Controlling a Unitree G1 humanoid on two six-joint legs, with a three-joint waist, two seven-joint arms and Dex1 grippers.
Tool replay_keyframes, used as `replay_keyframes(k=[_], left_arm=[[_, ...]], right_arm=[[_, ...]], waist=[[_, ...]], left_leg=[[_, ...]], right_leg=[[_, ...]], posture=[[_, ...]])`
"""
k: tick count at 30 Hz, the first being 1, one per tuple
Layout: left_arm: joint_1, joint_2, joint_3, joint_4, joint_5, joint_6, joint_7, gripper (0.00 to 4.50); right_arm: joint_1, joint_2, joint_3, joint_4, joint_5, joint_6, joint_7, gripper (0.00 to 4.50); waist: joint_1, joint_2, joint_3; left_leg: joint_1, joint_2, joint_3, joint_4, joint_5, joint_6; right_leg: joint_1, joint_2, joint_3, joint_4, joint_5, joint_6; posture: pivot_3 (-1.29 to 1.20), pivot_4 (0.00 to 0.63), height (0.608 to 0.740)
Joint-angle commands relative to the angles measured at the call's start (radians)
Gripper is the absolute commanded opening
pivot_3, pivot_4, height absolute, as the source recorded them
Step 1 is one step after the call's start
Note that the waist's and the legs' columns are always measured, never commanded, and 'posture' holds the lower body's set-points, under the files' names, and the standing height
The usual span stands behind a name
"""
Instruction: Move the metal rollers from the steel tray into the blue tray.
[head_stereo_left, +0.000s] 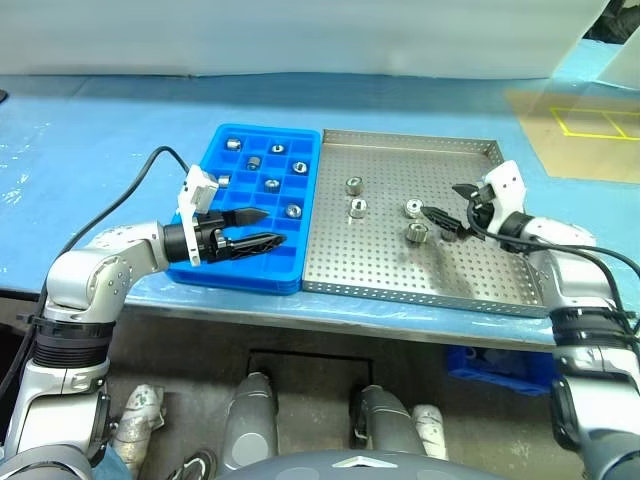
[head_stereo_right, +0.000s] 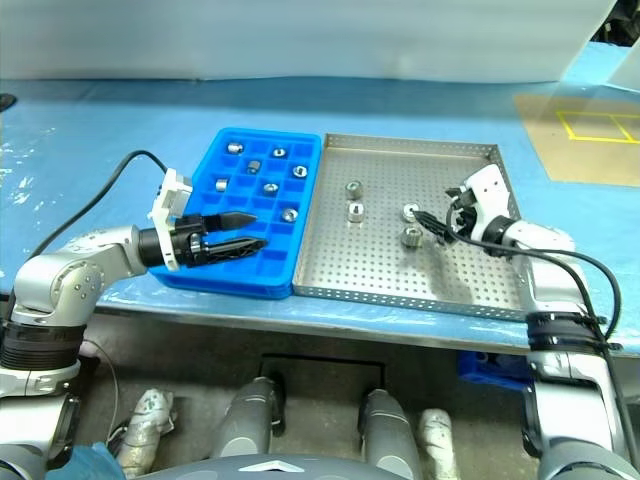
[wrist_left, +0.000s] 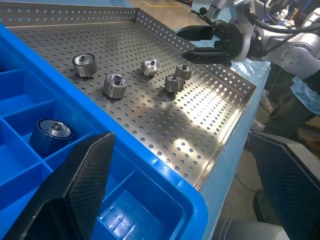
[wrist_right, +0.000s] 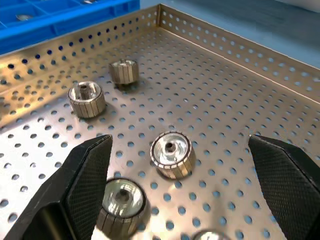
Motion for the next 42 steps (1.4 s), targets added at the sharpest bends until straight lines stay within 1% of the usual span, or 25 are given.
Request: replay_keyframes(k=[1, 3, 8, 12, 15, 17, 23, 27, 36, 42], left_arm=[[-0.018, -0.002, -0.004, -0.006, -0.002, -0.014, -0.012, 4.5], [-0.029, -0.008, -0.014, 0.007, 0.002, -0.019, -0.017, 4.5], [-0.045, -0.007, -0.022, 0.026, 0.008, -0.026, -0.034, 4.5], [-0.051, 0.001, -0.025, 0.034, 0.012, -0.03, -0.048, 4.5], [-0.054, 0.003, -0.026, 0.035, 0.014, -0.032, -0.054, 4.5], [-0.054, 0.004, -0.027, 0.036, 0.016, -0.033, -0.058, 4.5], [-0.049, 0.003, -0.025, 0.032, 0.024, -0.039, -0.068, 4.5], [-0.042, 0.004, -0.024, 0.037, 0.029, -0.049, -0.076, 4.5], [-0.032, -0.001, -0.031, 0.037, 0.033, -0.062, -0.079, 4.5], [-0.034, -0.002, -0.034, 0.038, 0.034, -0.064, -0.081, 4.5]], right_arm=[[0.028, 0.013, -0.031, -0.162, 0.065, 0.078, -0.036, 4.45], [0.059, 0.03, -0.021, -0.184, 0.068, 0.095, -0.059, 4.45], [0.118, 0.084, 0.001, -0.208, 0.079, 0.108, -0.097, 4.45], [0.144, 0.112, 0.012, -0.11, 0.052, 0.058, -0.114, 4.45], [0.134, 0.117, 0.029, -0.049, 0.027, 0.014, -0.118, 4.45], [0.116, 0.128, 0.04, -0.046, 0.029, 0.007, -0.119, 4.45], [0.109, 0.16, 0.085, -0.029, 0.003, -0.012, -0.134, 4.45], [0.106, 0.183, 0.093, -0.043, 0.008, 0.003, -0.151, 4.45], [0.098, 0.196, 0.099, -0.008, -0.015, -0.013, -0.177, 4.45], [0.085, 0.21, 0.094, 0.014, -0.043, -0.031, -0.23, 4.45]], waist=[[-0.002, 0.0, 0.0], [-0.002, 0.0, 0.0], [-0.001, 0.0, 0.0], [-0.002, 0.0, 0.0], [-0.002, 0.0, 0.0], [-0.002, 0.0, 0.0], [-0.012, 0.0, 0.0], [-0.012, 0.0, 0.0], [-0.015, 0.0, 0.0], [-0.018, 0.0, 0.0]], left_leg=[[0.003, 0.0, 0.0, -0.001, 0.0, 0.0], [0.01, 0.0, 0.0, -0.002, 0.0, 0.0], [0.013, -0.001, 0.0, -0.003, 0.0, 0.0], [0.013, -0.001, -0.001, -0.004, 0.0, 0.0], [0.013, -0.001, 0.0, -0.005, 0.0, 0.0], [0.013, -0.001, 0.0, -0.006, 0.0, 0.0], [0.013, -0.001, 0.0, -0.01, 0.0, 0.0], [0.013, -0.001, 0.0, -0.012, 0.0, 0.0], [0.013, -0.001, 0.001, -0.013, 0.0, -0.001], [0.013, -0.001, 0.001, -0.013, 0.0, -0.001]], right_leg=[[0.001, 0.0, 0.002, 0.0, 0.0, 0.0], [0.005, 0.0, 0.003, 0.0, -0.004, 0.007], [0.008, 0.0, 0.004, -0.001, -0.005, 0.008], [0.008, 0.0, 0.004, -0.003, -0.004, 0.007], [0.008, 0.0, 0.004, -0.004, -0.003, 0.006], [0.008, 0.0, 0.004, -0.005, -0.002, 0.003], [0.008, 0.0, 0.003, -0.008, -0.001, 0.002], [0.008, 0.0, 0.003, -0.01, 0.0, 0.001], [0.008, 0.0, 0.003, -0.01, 0.0, 0.001], [0.008, 0.0, 0.003, -0.01, 0.0, 0.001]], posture=[[-0.06, 0.15, 0.74], [-0.06, 0.15, 0.74], [-0.06, 0.15, 0.74], [-0.06, 0.15, 0.74], [-0.06, 0.15, 0.74], [-0.05, 0.15, 0.74], [-0.04, 0.15, 0.74], [-0.04, 0.15, 0.74], [-0.05, 0.15, 0.74], [-0.06, 0.15, 0.74]])
